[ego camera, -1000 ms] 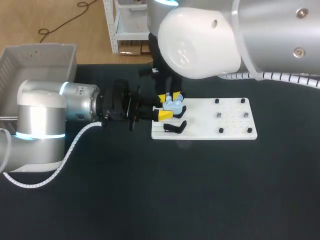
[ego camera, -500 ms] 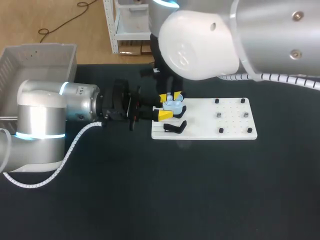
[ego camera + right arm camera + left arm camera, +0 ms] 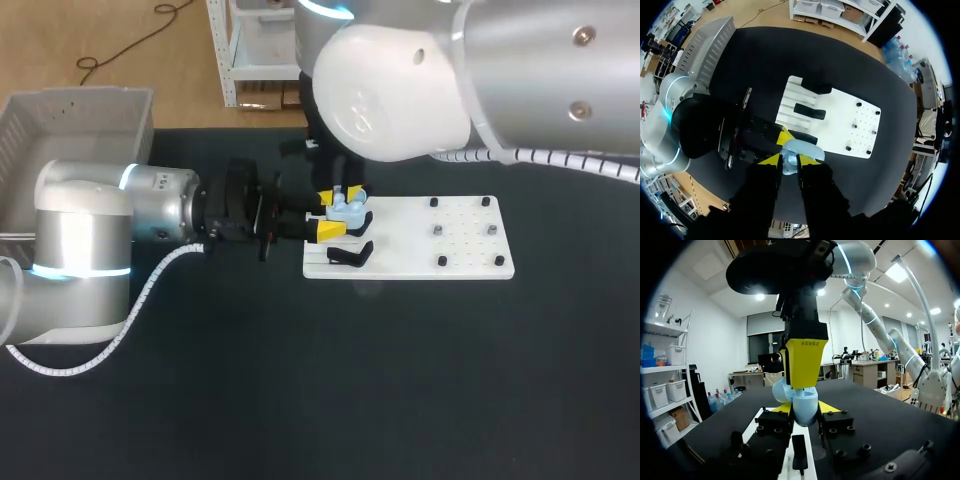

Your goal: Pick up each earbud case from the left stands, insert the matching earbuds, close the lid, and place the case in the box.

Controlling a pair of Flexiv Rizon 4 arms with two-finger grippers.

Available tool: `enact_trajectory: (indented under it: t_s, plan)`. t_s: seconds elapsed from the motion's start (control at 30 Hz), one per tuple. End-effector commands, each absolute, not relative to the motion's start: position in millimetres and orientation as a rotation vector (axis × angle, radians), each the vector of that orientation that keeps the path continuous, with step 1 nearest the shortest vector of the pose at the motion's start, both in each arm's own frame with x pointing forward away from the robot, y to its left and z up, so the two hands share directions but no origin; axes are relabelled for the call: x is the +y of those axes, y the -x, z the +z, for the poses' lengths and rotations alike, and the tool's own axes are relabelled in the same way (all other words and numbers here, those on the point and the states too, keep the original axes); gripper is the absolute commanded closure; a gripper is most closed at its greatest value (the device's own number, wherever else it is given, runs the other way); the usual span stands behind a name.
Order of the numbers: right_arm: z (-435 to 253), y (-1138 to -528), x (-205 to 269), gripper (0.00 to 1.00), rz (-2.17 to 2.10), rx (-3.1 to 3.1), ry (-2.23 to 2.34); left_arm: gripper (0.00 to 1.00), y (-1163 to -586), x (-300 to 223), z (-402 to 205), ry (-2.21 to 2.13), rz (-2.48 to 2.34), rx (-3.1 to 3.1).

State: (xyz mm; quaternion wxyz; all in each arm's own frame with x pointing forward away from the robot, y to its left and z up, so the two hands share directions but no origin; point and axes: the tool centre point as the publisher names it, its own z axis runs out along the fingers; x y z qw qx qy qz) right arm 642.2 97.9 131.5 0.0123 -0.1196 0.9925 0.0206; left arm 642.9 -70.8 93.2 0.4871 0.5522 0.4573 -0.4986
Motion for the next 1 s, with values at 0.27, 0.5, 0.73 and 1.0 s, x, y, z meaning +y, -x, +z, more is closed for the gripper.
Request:
enact_trajectory:
  t_s: [0.27,0.5,0.73,1.0]
  plan:
    - [133,-642,99,0.2,0.057,3.1,0.387,1.0,-641,-70,88,-1.333,-1.214,1.105]
    - [149,-626,94,0.0,0.105,3.074,0.368,1.0,-641,-70,88,-1.333,-1.214,1.105]
    - [165,-647,65,0.0,0.307,3.06,0.141,1.0,-641,-70,88,-1.333,-1.214,1.105]
    - [159,-681,45,0.0,0.426,3.045,-0.074,1.0,-641,-70,88,-1.333,-1.214,1.105]
